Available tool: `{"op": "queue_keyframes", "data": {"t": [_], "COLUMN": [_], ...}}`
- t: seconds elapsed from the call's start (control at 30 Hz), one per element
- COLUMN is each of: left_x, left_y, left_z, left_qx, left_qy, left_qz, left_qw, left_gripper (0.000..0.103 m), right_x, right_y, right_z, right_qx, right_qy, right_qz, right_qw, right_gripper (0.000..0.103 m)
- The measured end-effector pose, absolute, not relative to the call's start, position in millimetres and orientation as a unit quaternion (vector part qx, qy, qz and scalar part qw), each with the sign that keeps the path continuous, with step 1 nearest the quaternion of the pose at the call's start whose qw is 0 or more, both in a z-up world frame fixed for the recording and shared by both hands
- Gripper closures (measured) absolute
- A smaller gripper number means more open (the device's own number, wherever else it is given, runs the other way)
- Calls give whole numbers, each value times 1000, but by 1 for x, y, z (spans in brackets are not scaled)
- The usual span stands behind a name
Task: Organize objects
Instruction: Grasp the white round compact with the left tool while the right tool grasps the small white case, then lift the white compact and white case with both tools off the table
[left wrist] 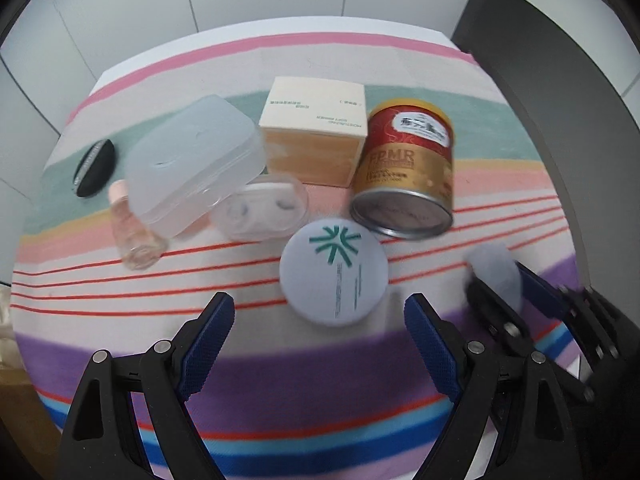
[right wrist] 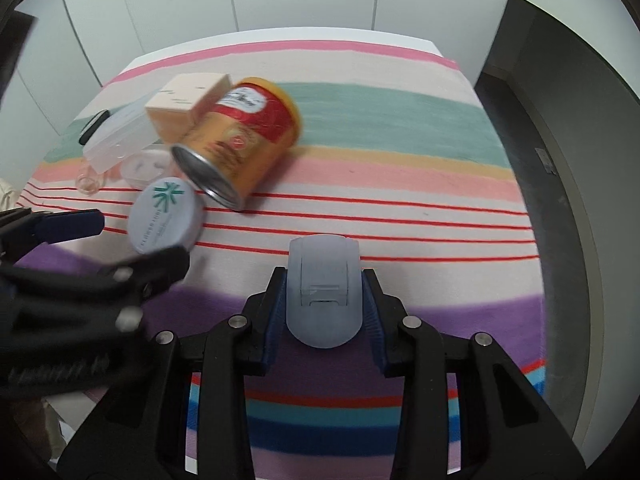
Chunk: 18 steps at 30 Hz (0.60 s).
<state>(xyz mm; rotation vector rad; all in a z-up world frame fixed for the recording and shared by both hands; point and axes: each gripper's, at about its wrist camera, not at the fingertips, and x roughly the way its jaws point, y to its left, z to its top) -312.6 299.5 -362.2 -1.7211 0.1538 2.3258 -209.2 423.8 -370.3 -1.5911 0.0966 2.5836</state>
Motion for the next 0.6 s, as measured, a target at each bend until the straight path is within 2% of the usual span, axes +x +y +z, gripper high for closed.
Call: {"op": "queue_keyframes", "data": {"t": [0.13, 0.23, 0.27, 0.6], "left_x": [-320, -319, -318, -310], "left_y": [307, 314, 315, 314], "left_z": [-369, -365, -364, -356], "left_qx": [-586, -568, -565, -566], "left_qy": [64, 80, 86, 108], "left_qz": [800, 810, 812, 810], "left_qw": [108, 118, 121, 113], "left_gripper": [19, 43, 45, 45], "right_x": [-206, -205, -205, -209], "right_y": [436, 442, 443, 448], "right_z": [-369, -367, -367, -357], "right_qx": [-529, -530, -530, -528], "right_qy": [41, 42, 43, 44], "right_qz": [845, 845, 845, 846], "right_qw": [60, 62, 62, 64], "right_gripper": [65, 66, 66, 65]}}
